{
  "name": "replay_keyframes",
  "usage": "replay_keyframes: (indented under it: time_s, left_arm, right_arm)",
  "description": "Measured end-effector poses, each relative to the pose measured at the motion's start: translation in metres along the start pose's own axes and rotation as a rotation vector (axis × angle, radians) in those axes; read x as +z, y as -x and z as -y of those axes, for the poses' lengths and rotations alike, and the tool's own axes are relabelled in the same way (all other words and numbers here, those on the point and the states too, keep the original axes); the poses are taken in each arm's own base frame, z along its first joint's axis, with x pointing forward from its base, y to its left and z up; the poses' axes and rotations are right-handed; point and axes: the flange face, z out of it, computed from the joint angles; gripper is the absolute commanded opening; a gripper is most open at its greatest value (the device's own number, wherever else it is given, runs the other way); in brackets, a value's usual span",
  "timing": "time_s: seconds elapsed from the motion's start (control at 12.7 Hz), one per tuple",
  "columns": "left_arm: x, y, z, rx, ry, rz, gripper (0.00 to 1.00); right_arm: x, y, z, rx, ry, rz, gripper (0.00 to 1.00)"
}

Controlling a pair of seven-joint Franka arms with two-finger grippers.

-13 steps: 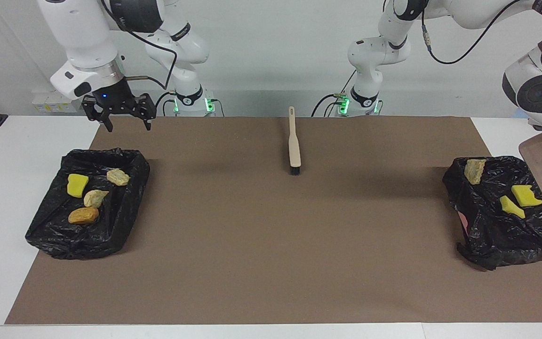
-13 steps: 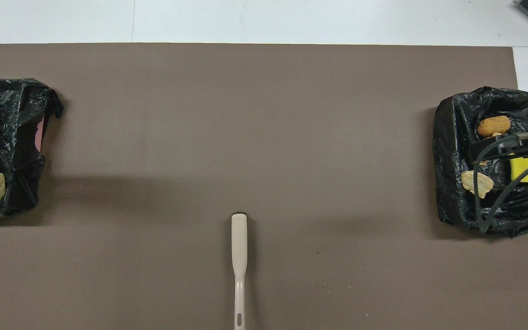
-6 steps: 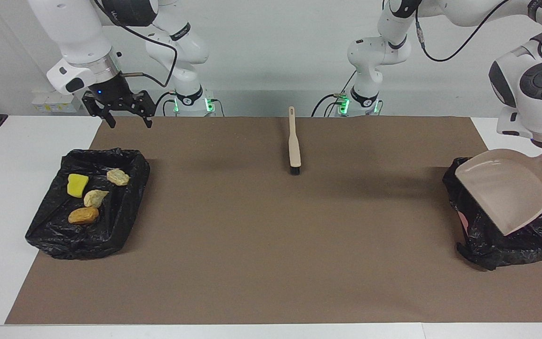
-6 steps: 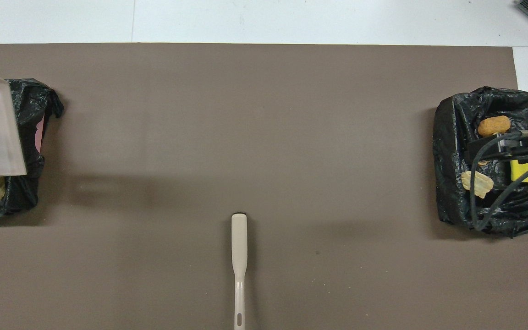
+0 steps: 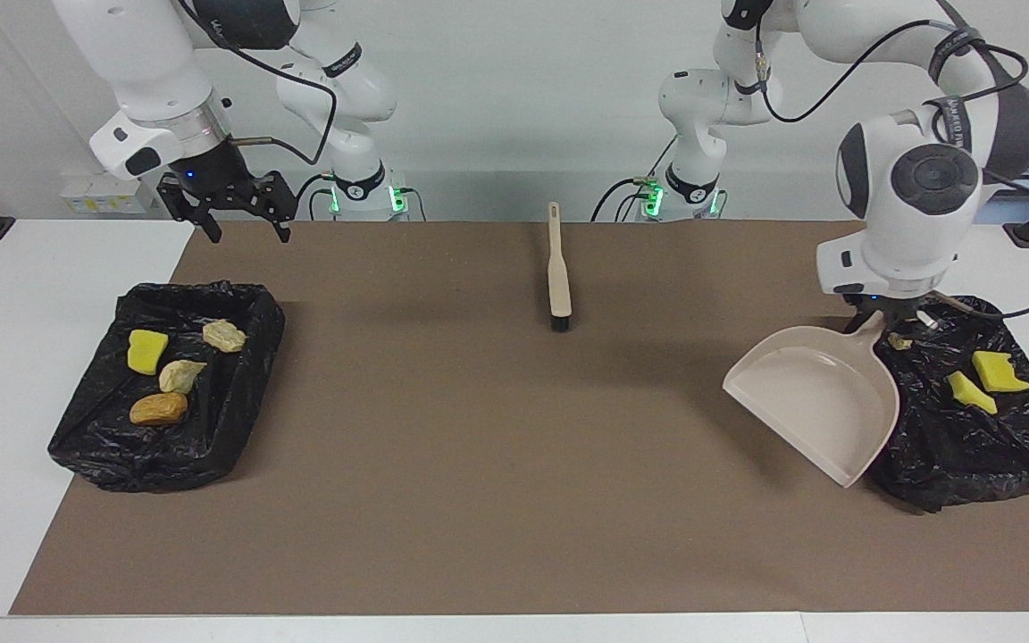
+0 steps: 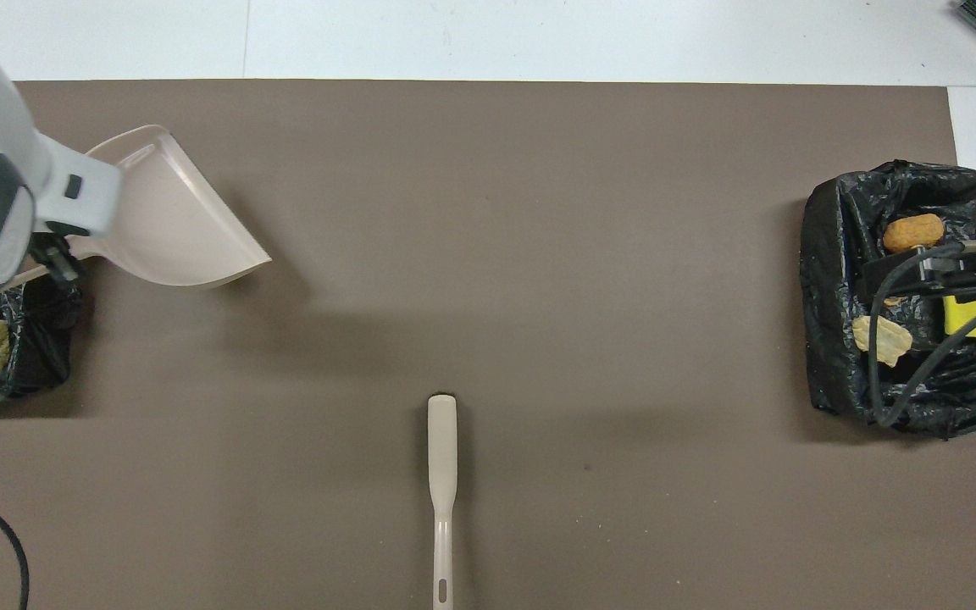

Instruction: Sweep and dump trash in bin

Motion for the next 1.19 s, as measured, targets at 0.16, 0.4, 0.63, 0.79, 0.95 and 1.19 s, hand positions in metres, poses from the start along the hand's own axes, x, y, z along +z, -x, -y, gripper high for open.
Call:
replay_keyframes:
  time_s: [0.16,0.4,0.63,0.79,0.95,1.19]
  left_arm:
    - [-0.003,-0.040,-0.042,-0.155,0.045,-0.054,0.00]
    - [-0.009,-0.095,-0.097,-0.361,0.089,-0.140,0.00]
    - [-0.016,-0.145,-0.152,-0.490,0.103,-0.217,0.00]
    - [-0.024,-0.165,-0.179,-0.588,0.192,-0.271,0.00]
    - [-0.029,-0.180,-0.195,-0.700,0.257,-0.319,0.00]
    - [-0.027,-0.197,-0.209,-0.754,0.319,-0.352,0.00]
  right_arm:
    - [0.000,0.000,0.000,0.000,0.000,0.000,1.00]
    - [0.000,0.000,0.000,0.000,0.000,0.000,1.00]
    - [0.000,0.000,0.000,0.000,0.000,0.000,1.00]
    - [0.000,0.000,0.000,0.000,0.000,0.000,1.00]
    - [0.000,0.000,0.000,0.000,0.000,0.000,1.00]
    - [0.000,0.000,0.000,0.000,0.000,0.000,1.00]
